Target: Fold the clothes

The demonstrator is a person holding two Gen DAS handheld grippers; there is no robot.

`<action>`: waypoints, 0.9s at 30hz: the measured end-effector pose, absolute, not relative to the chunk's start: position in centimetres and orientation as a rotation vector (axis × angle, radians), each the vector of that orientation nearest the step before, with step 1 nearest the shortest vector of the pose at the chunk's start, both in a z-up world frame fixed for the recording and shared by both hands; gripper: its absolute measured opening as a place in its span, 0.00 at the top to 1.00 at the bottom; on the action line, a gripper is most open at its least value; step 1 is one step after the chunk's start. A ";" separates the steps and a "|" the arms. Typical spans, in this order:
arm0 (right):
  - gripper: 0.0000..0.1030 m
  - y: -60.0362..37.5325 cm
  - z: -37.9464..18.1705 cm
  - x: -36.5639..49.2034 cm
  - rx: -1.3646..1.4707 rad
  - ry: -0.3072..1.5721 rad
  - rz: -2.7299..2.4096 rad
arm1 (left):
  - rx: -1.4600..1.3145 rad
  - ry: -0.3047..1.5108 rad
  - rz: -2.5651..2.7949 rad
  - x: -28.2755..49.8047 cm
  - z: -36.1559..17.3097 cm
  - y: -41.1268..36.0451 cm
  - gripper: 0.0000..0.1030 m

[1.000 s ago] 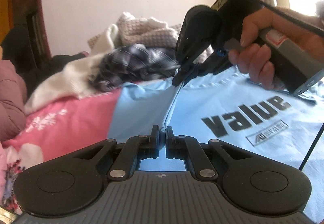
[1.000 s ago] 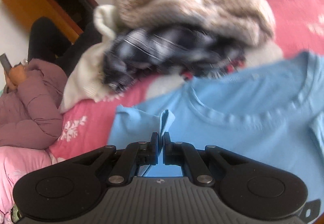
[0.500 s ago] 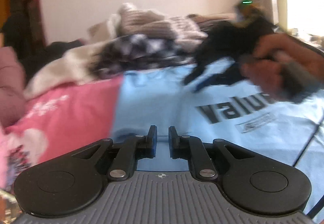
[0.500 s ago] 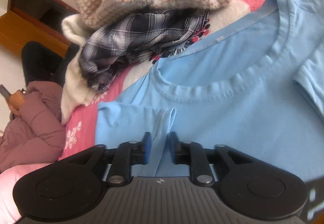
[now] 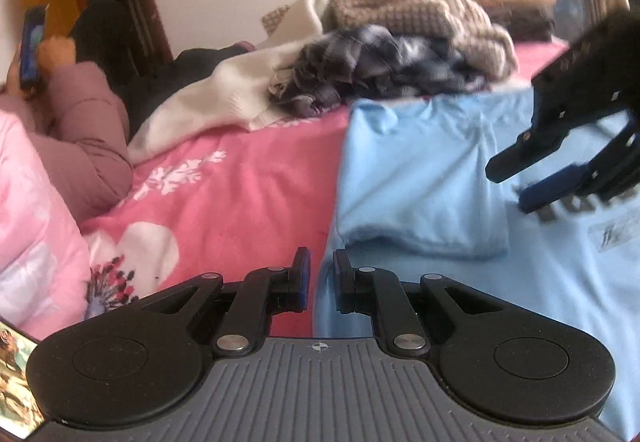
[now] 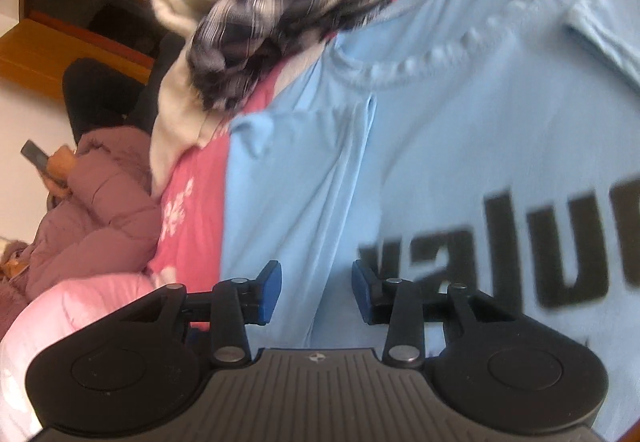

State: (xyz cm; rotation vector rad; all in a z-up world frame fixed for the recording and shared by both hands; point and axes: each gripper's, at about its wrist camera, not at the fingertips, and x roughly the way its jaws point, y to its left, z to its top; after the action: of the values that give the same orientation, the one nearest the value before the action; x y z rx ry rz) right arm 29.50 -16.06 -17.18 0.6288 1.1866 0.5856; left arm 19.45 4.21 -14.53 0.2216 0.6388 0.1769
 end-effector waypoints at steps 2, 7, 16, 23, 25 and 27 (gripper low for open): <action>0.60 -15.7 -17.3 28.7 0.609 1.210 0.597 | 0.242 0.643 0.178 19.7 -14.9 4.0 0.89; 0.60 -14.5 -17.5 27.6 0.586 1.227 0.614 | 0.268 0.646 0.189 20.1 -15.4 3.6 0.89; 0.98 -12.5 -16.5 26.2 0.381 1.171 0.568 | 0.230 0.659 0.239 20.2 -15.7 4.2 0.88; 0.99 -13.0 -16.4 25.1 0.413 1.187 0.560 | 0.221 0.661 0.243 20.1 -15.7 4.5 0.86; 0.99 -13.2 -17.0 25.2 0.426 1.194 0.554 | 0.227 0.662 0.238 20.1 -15.7 4.4 0.86; 0.97 -13.3 -16.9 25.5 0.433 1.200 0.558 | 0.231 0.663 0.226 19.8 -15.5 4.5 0.86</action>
State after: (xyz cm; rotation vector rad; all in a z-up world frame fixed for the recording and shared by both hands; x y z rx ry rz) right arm 25.46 -13.31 -16.94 0.4333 1.2002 0.5584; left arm 19.84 4.49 -15.55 0.2306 0.6633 0.2258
